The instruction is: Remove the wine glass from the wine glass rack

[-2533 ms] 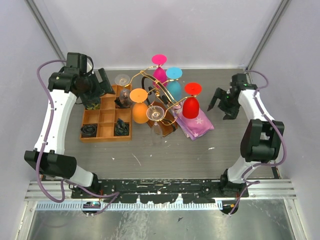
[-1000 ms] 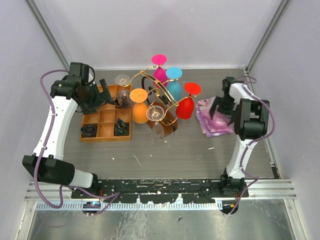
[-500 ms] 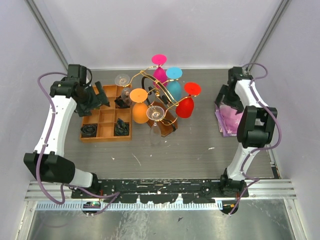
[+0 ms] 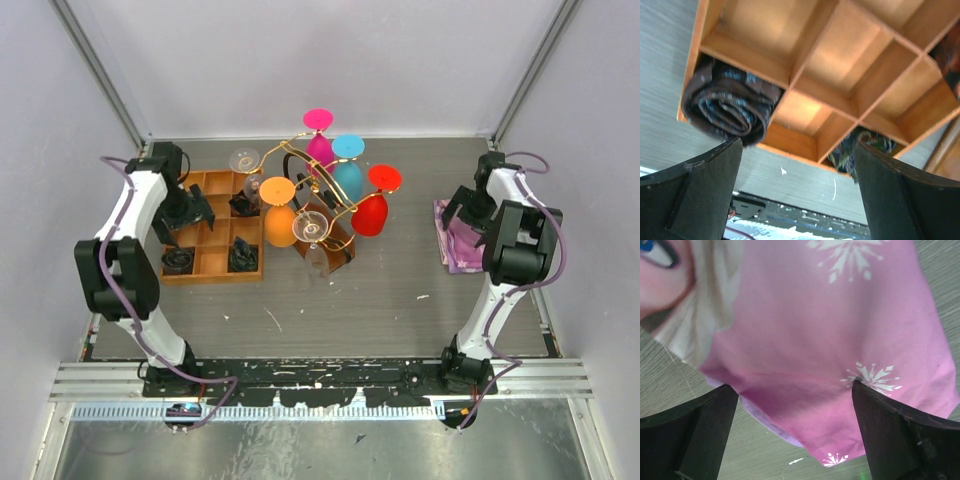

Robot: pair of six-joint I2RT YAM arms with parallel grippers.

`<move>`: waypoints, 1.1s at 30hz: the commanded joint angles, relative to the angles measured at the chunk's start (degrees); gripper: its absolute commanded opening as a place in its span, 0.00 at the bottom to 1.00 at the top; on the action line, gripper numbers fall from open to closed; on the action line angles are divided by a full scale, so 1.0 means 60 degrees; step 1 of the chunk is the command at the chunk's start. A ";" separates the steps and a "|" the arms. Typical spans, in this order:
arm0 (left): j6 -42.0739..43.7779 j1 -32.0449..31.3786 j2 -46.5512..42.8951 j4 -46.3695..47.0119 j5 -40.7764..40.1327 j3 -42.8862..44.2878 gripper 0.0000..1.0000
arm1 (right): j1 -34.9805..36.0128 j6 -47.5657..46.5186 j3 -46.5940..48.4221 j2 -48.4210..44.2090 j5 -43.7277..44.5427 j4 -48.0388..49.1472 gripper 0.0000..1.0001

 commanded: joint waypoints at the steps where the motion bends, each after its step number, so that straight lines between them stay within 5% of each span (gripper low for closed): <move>1: 0.0132 0.0022 0.1178 -0.0280 -0.1154 0.1069 0.99 | 0.0143 0.0071 -0.0046 -0.0815 -0.0264 0.0343 1.00; 15: 0.0620 0.0278 0.3101 -0.0348 -0.1628 0.1221 0.99 | 0.0276 0.0047 -0.0265 -0.1391 -0.0600 0.0733 1.00; 25: 0.0293 0.1785 0.3827 -0.0374 -0.0391 0.1767 0.98 | 0.0487 -0.0015 -0.0216 -0.1727 -0.0272 0.0664 1.00; 33: -0.0180 0.1664 0.1198 -0.0033 -0.0182 0.1666 0.99 | 0.1284 -0.0107 -0.0227 -0.2190 0.0666 0.0537 1.00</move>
